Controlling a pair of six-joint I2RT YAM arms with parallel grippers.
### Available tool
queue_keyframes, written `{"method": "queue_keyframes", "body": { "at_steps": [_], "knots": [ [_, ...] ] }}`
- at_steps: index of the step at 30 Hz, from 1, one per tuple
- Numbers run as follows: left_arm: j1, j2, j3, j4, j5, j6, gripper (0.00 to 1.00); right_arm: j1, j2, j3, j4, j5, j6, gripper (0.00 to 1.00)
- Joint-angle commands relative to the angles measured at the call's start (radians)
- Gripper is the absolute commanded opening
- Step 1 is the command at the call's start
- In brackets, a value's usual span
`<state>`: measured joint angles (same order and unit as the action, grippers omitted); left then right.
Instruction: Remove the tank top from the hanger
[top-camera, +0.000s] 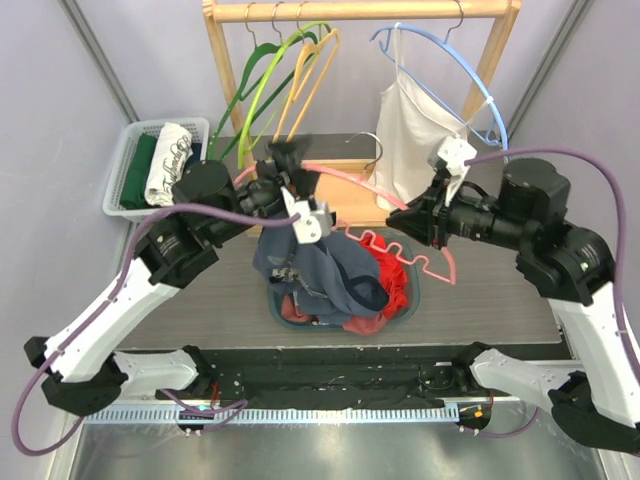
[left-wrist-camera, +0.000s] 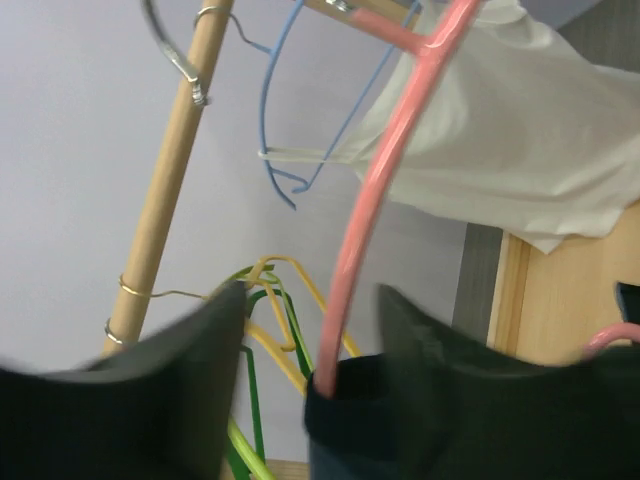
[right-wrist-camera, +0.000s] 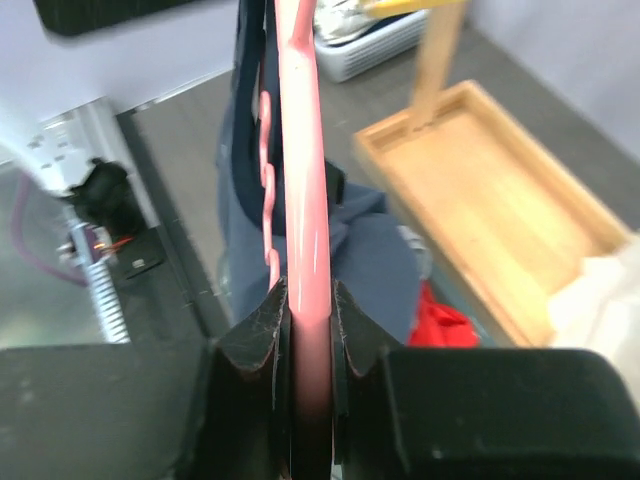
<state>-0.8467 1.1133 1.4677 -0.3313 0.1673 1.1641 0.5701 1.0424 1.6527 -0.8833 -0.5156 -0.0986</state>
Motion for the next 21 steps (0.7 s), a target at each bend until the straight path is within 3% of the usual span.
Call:
{"method": "queue_keyframes", "body": {
  "at_steps": [1, 6, 10, 15, 21],
  "knots": [
    [-0.054, 0.071, 0.195, -0.003, -0.222, -0.236, 0.99, 0.007, -0.12, -0.016, 0.133, 0.308, -0.042, 0.01],
    [-0.098, 0.076, 0.354, -0.172, -0.209, -0.518, 1.0, 0.007, -0.183, -0.019, 0.107, 0.371, -0.104, 0.01],
    [-0.097, 0.042, 0.384, -0.192, -0.218, -0.627, 1.0, 0.007, -0.208, -0.011, 0.069, 0.374, -0.116, 0.01],
    [-0.088, 0.019, 0.329, -0.296, -0.181, -0.78, 1.0, 0.007, -0.272, -0.074, 0.122, 0.373, -0.119, 0.01],
    [-0.083, 0.013, 0.209, -0.327, -0.069, -0.957, 1.0, 0.005, -0.289, -0.022, 0.142, 0.373, -0.135, 0.01]
  ]
}}
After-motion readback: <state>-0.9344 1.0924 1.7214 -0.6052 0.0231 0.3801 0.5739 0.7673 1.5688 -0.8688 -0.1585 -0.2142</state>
